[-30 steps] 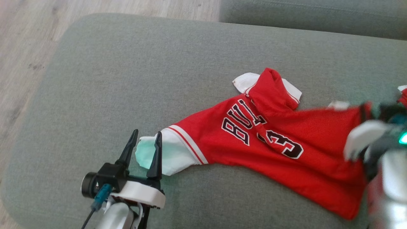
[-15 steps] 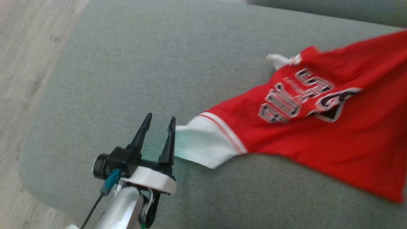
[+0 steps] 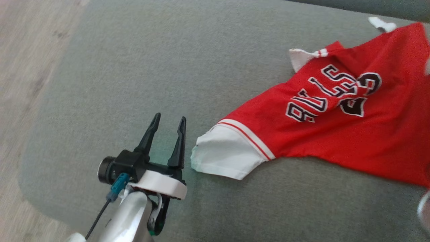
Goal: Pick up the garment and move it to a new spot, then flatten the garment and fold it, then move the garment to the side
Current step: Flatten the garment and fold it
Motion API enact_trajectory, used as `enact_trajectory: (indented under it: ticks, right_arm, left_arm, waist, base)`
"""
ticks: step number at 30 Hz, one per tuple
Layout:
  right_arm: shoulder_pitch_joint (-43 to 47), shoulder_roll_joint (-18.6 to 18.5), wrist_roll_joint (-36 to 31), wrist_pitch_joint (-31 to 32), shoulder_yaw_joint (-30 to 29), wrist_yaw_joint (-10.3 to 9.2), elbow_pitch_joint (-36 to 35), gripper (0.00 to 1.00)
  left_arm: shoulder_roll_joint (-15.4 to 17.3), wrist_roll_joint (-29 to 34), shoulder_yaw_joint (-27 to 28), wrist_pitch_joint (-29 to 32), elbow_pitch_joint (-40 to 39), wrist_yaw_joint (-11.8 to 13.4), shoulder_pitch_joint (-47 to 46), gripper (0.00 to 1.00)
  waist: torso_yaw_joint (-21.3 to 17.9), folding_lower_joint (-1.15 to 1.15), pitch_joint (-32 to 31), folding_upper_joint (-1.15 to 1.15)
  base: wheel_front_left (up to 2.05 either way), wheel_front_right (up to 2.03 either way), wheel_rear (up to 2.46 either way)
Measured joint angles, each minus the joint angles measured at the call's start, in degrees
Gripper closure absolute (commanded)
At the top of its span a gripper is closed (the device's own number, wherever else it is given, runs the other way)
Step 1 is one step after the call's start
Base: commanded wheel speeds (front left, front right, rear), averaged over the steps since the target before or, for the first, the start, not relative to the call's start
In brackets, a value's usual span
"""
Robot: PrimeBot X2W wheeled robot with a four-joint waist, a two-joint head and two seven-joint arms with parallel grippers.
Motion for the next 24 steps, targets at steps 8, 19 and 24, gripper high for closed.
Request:
enact_trajectory:
  ticks: [8, 19, 24]
  right_arm:
    - [9.00, 7.62, 6.92, -7.87, 4.19, 0.00, 0.65, 0.00]
    - [36.27, 11.21, 24.42, -8.37, 16.14, 0.00, -21.21, 0.00]
    - [48.00, 11.84, 31.11, -8.36, 19.93, 0.00, -28.03, 0.00]
  left_arm:
    - [0.19, 0.78, 2.66, 0.00, -0.01, 0.07, 0.82, 0.00]
    - [0.54, 1.05, 5.22, 0.00, 0.41, 0.41, 7.08, 0.00]
    - [0.71, 1.05, 6.38, 0.01, 0.37, 0.40, 9.90, 0.00]
  waist:
    - [-4.71, -0.01, -3.85, 0.00]
    - [-10.95, -0.01, -10.77, 0.00]
    - [-13.16, -0.01, -13.33, 0.00]
  base:
    - [0.00, 0.00, 0.00]
    - [0.00, 0.00, 0.00]
    - [0.00, 0.00, 0.00]
